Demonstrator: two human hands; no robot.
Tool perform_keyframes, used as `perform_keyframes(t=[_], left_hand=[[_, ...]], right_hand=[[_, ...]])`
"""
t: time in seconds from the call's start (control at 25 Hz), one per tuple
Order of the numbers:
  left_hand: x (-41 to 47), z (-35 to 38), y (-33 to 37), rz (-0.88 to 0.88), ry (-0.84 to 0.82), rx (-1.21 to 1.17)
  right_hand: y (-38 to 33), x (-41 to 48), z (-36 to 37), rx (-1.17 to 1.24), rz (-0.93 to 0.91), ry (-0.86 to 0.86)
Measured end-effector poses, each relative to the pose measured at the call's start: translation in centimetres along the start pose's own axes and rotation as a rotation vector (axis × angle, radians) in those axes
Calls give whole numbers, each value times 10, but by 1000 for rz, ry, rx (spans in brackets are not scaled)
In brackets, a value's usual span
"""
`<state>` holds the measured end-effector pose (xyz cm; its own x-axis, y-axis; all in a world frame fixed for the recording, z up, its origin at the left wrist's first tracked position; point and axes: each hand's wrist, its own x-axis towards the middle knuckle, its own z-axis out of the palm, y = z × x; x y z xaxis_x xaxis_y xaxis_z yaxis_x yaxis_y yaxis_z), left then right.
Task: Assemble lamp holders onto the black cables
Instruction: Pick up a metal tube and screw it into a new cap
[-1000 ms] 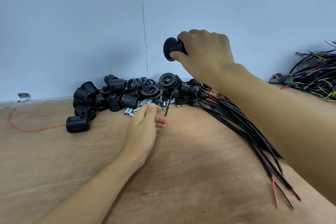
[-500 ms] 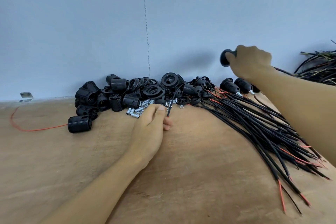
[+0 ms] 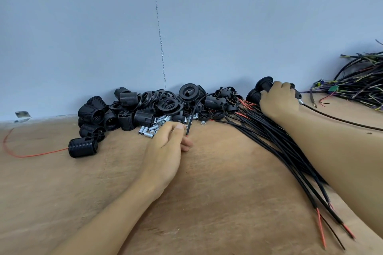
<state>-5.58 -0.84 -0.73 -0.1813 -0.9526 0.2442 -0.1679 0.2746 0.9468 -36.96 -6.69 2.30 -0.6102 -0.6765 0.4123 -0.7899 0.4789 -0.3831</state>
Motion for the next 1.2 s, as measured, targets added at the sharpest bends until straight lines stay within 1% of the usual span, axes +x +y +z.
perform_keyframes(t=[0.08, 0.12, 0.2, 0.28, 0.4, 0.48, 0.6, 0.76, 1.08, 1.2], left_hand=[[0, 1, 0, -15, 2, 2], [0, 1, 1, -23, -2, 6], [0, 1, 1, -24, -19, 27], [0, 0, 1, -19, -34, 64], [0, 0, 0, -10, -26, 115], [1, 0, -1, -9, -27, 118], [3, 0, -2, -6, -32, 132], [5, 0, -4, -11, -25, 118], [8, -1, -7, -3, -13, 102], [9, -1, -8, 7, 12, 108]], right_hand=[[-12, -5, -3, -93, -29, 42], [-21, -8, -5, -136, -85, 64], [-42, -15, -8, -166, -285, 64], [-67, -30, -6, -92, -482, 23], [-97, -61, 6, 49, -621, -50], [-112, -79, 15, 110, -650, -66], [-132, -96, 20, 176, -694, -42], [-144, -101, 22, 129, -805, -91], [-143, -102, 24, 124, -757, -158], [-136, -106, 21, 172, -755, -166]])
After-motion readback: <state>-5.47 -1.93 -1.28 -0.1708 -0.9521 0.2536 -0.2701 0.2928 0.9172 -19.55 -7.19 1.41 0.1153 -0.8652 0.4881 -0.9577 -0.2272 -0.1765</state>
